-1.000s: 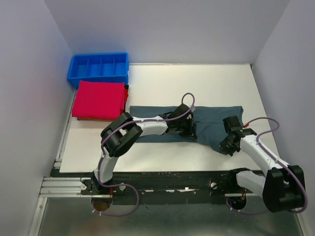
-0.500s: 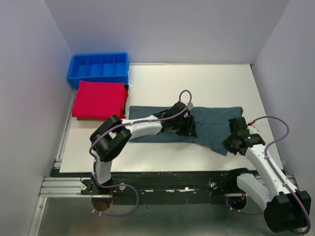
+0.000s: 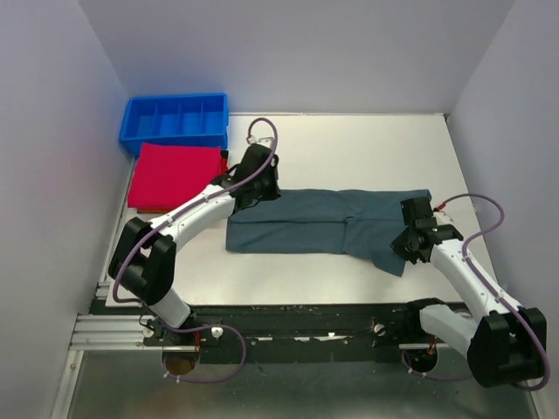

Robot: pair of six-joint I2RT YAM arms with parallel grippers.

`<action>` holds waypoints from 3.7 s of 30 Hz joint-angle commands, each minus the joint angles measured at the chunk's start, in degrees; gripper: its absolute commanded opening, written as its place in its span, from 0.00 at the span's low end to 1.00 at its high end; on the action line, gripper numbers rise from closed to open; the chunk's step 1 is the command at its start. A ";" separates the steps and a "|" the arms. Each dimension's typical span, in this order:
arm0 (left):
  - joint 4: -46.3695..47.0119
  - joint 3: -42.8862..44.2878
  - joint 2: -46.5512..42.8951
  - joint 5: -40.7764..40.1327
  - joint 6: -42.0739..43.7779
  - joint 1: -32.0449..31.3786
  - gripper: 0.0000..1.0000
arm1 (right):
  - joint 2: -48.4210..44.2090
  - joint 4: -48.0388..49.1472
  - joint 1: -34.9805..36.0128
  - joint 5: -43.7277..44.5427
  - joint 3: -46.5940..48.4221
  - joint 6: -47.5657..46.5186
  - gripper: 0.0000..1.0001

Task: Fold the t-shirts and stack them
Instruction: Fold the other side of the tshirt into a rectangle, then rotate the tshirt 90 degrees

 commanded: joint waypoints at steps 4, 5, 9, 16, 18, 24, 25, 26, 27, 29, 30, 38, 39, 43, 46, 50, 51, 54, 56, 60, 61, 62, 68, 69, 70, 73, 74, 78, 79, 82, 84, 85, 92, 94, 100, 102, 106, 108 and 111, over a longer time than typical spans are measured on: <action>-5.58 -0.38 5.56 -8.32 2.43 8.79 0.00 | 8.71 3.30 0.16 1.37 3.99 2.21 0.01; -5.67 -0.03 7.05 -7.27 2.07 9.76 0.00 | 9.77 3.65 0.16 1.02 4.34 2.38 0.01; -3.92 -1.07 10.31 -4.54 0.67 12.92 0.00 | 14.95 3.91 0.16 0.75 6.36 3.26 0.01; -1.11 -5.20 12.16 -2.17 -1.79 14.25 0.00 | 25.76 2.16 0.16 -0.21 11.02 4.41 0.01; 0.47 -7.31 12.34 -0.59 -3.02 14.25 0.00 | 29.10 1.55 0.16 -0.83 13.21 3.01 0.01; 6.27 -16.88 10.15 4.87 -4.61 14.07 0.00 | 38.95 -4.51 0.60 2.33 21.64 1.16 0.01; 6.63 -18.20 9.27 4.52 -4.70 14.07 0.00 | 39.92 -6.00 1.13 2.94 22.88 1.50 0.01; 6.98 -19.78 8.22 4.43 -4.79 13.99 0.00 | 40.89 -6.54 1.74 3.73 24.11 1.51 0.01; 7.59 -21.10 7.34 4.52 -4.96 13.81 0.00 | 41.94 -6.63 2.01 3.83 24.99 1.16 0.01; 8.04 -24.00 5.23 4.43 -5.66 13.02 0.00 | 43.35 -7.16 2.62 4.44 27.19 0.46 0.01; 8.39 -25.32 3.83 4.17 -6.36 12.15 0.00 | 44.23 -7.33 2.80 4.44 28.59 -0.51 0.01; 7.95 -37.45 -9.62 0.57 -12.95 2.75 0.00 | 54.76 -10.93 4.64 6.11 43.79 -7.45 0.01; 7.69 -38.51 -10.77 0.39 -14.18 0.91 0.00 | 56.52 -12.24 4.99 6.98 46.77 -7.89 0.00; 8.38 -43.08 -14.02 0.03 -19.36 -6.21 0.00 | 64.86 -15.15 6.93 4.80 57.84 -13.07 0.01; 11.37 -47.21 -15.34 1.00 -23.84 -11.14 0.00 | 71.72 -19.45 9.91 4.79 69.44 -15.45 0.01; 12.70 -48.72 -16.49 0.04 -29.12 -17.81 0.00 | 79.20 -22.62 14.39 4.10 80.78 -17.74 0.01; 12.61 -48.54 -16.84 -0.05 -30.09 -19.22 0.00 | 80.61 -23.32 15.27 3.57 82.81 -17.83 0.01; 12.96 -47.93 -17.72 -2.77 -33.08 -23.70 0.00 | 83.52 -22.90 16.42 0.94 86.78 -18.18 0.01; 13.75 -47.14 -17.64 -3.56 -34.92 -27.13 0.00 | 83.79 -19.92 16.60 -2.30 86.61 -18.79 0.01; 13.93 -44.24 -14.48 -3.83 -37.74 -31.89 0.00 | 82.99 -15.15 16.69 -4.53 86.08 -19.95 0.01; 13.49 -43.62 -13.42 -3.74 -38.09 -32.50 0.00 | 83.69 -16.55 16.69 -2.61 87.56 -19.59 0.01; 13.66 -43.01 -12.80 -3.74 -38.44 -33.47 0.00 | 84.31 -18.04 16.69 -0.24 89.93 -19.50 0.01; 15.87 -42.39 -12.88 -4.62 -40.21 -36.20 0.00 | 86.15 -19.11 15.20 4.71 95.13 -22.40 0.01; 15.25 -41.34 -13.41 -5.32 -39.42 -36.20 0.00 | 86.68 -19.46 14.50 4.88 95.66 -22.40 0.01; 12.29 -40.03 -14.37 -6.37 -38.20 -36.11 0.00 | 87.12 -20.07 13.88 4.80 96.36 -22.31 0.01; 6.65 -36.60 -17.97 -8.75 -33.81 -33.75 0.00 | 86.69 -19.29 12.12 3.48 96.20 -23.19 0.01; 5.85 -35.80 -19.38 -8.40 -32.48 -32.00 0.00 | 86.16 -18.33 11.86 2.69 95.76 -23.97 0.01; 4.09 -33.43 -24.56 -4.89 -25.11 -22.08 0.00 | 84.41 -16.92 10.89 0.77 96.37 -26.09 0.08; 3.21 -31.68 -25.62 -4.89 -23.26 -19.96 0.00 | 83.79 -16.39 10.80 -0.55 96.11 -26.27 0.09; 0.58 -25.97 -25.81 -4.71 -17.28 -12.50 0.02 | 78.71 -12.10 10.80 -3.37 89.46 -26.27 0.03; 1.00 -22.63 -23.97 -3.92 -14.03 -8.53 0.00 | 73.44 -5.53 10.89 -5.91 81.38 -26.09 0.01; 2.05 -21.48 -23.00 -3.75 -13.06 -6.69 0.00 | 70.72 -2.70 10.89 -6.97 76.99 -26.18 0.01; 10.76 -12.35 -6.76 4.86 -12.08 2.38 0.00 | 61.40 3.88 11.24 -5.57 63.09 -23.63 0.01; 11.03 -8.31 -1.75 5.66 -11.03 2.91 0.00 | 55.69 10.39 11.85 -6.28 54.92 -25.12 0.01; 9.44 2.51 11.09 7.15 -8.39 3.09 0.00 | 48.55 12.52 12.20 -7.51 43.30 -22.40 0.01; 9.71 3.93 13.65 6.98 -8.30 3.09 0.00 | 47.75 14.10 12.38 -8.82 40.40 -22.22 0.01; 9.45 6.56 18.39 6.80 -8.48 3.52 0.00 | 50.20 14.55 12.56 -9.97 38.62 -21.70 0.01; 9.44 7.97 20.41 6.72 -8.48 3.79 0.00 | 52.75 13.15 12.56 -9.27 39.50 -20.82 0.01; 8.05 10.86 24.19 5.75 -7.95 4.40 0.00 | 57.05 8.95 12.56 -6.03 43.35 -18.98 0.01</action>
